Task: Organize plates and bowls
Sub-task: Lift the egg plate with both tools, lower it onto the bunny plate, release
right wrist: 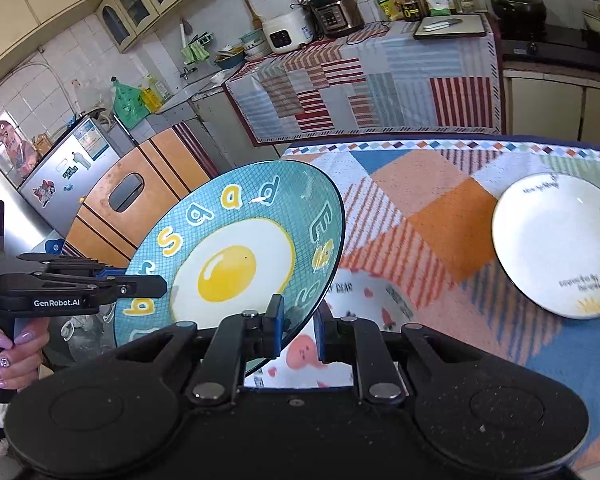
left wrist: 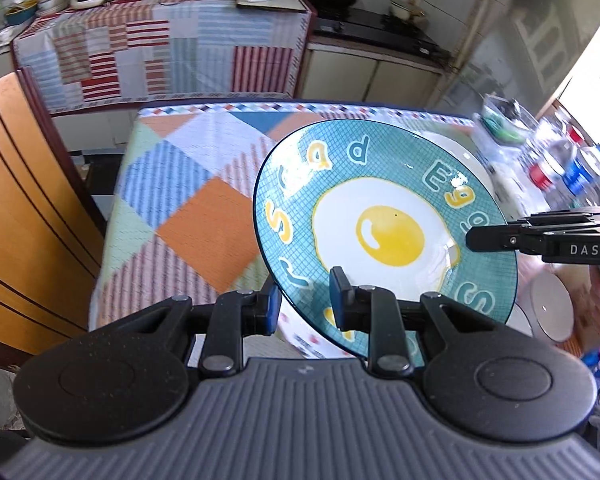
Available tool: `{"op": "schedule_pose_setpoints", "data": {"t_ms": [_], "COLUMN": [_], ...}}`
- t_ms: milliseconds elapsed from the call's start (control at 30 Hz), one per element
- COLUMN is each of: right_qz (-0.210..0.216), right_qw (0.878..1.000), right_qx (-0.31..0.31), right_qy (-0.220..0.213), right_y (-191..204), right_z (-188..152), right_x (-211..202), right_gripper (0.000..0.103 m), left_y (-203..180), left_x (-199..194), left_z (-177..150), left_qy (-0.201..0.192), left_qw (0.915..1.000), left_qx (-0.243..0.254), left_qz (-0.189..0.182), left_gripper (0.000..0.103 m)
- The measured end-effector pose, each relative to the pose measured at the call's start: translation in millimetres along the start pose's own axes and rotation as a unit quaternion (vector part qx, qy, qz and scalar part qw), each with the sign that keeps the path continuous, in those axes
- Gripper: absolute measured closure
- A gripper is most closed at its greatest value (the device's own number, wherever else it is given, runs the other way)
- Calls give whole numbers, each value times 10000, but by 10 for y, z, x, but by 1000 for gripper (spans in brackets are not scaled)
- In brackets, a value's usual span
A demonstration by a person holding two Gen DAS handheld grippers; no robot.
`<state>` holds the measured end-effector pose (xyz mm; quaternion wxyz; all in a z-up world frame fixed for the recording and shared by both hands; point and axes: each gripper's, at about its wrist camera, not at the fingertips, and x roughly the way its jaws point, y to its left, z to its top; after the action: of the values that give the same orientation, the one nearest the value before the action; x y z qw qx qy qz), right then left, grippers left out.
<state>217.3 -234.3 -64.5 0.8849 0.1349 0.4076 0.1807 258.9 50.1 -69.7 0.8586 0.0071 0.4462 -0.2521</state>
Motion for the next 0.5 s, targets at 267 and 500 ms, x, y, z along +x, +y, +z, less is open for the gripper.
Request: {"op": "schedule_pose_setpoints", "data": {"t_ms": [267,500], "right_qz": [-144,-130], "right_qw": [9994,9982], "right_qx": [303,534], "right_qy": [68,219], "right_y": [-292,-571], "right_z": [-314,-452], "right_x": [-104,90], "right_gripper": [83,84], "left_y": [-306,-355], "left_x": [287,589], "left_z": [-136,-156], "left_qy": [341,618], "left_qw": [9993,9980], "left_qx": [103,144], "left_qz": [-91,-38], "left_gripper": [79,79]}}
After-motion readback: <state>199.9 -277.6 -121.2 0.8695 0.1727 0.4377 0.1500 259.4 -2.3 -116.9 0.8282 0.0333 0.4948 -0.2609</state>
